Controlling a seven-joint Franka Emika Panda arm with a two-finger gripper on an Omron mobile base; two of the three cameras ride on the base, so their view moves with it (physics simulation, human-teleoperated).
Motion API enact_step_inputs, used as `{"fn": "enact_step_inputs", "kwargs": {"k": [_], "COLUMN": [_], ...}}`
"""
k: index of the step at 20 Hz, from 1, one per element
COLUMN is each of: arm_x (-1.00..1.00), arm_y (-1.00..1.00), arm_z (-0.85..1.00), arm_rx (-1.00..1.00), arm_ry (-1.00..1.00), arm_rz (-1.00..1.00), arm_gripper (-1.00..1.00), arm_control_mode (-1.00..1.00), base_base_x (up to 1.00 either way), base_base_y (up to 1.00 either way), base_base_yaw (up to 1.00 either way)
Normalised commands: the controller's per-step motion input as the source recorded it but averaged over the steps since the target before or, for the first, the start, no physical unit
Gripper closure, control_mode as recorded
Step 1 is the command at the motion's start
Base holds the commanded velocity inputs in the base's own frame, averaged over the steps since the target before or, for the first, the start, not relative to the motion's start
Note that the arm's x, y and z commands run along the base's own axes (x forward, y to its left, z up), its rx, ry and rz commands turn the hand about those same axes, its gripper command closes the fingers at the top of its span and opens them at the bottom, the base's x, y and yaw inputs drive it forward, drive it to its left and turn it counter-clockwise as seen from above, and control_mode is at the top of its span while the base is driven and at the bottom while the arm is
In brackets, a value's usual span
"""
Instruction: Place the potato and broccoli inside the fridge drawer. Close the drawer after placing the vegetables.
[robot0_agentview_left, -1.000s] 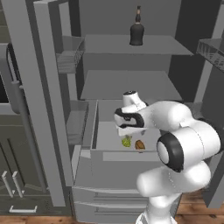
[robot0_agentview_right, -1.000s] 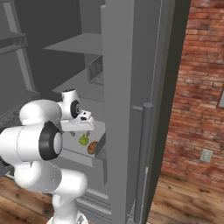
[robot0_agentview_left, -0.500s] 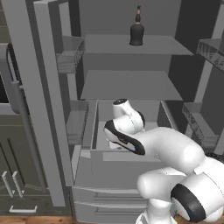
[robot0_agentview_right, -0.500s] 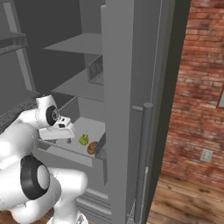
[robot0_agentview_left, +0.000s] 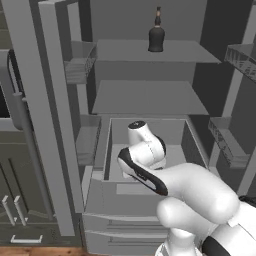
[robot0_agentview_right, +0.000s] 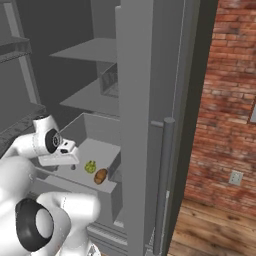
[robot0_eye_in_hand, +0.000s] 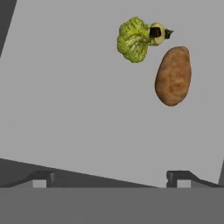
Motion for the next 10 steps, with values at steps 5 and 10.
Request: {"fn": "enact_step_inputs", "kwargs": {"k": [5, 10], "arm_x": [0.02, -0.36], "arm_y": [0.18, 0.23], "arm_z": [0.52, 0.90], "arm_rx": [0.00, 0.00], "arm_ry": [-0.05, -0.01], "arm_rz": [0.00, 0.00], "arm_gripper": [-1.00, -1.00], "arm_control_mode": [-1.00, -1.00], "base_base_x": [0.00, 0.00], "base_base_y": [0.00, 0.00], "base_base_yaw": [0.00, 0.00]}}
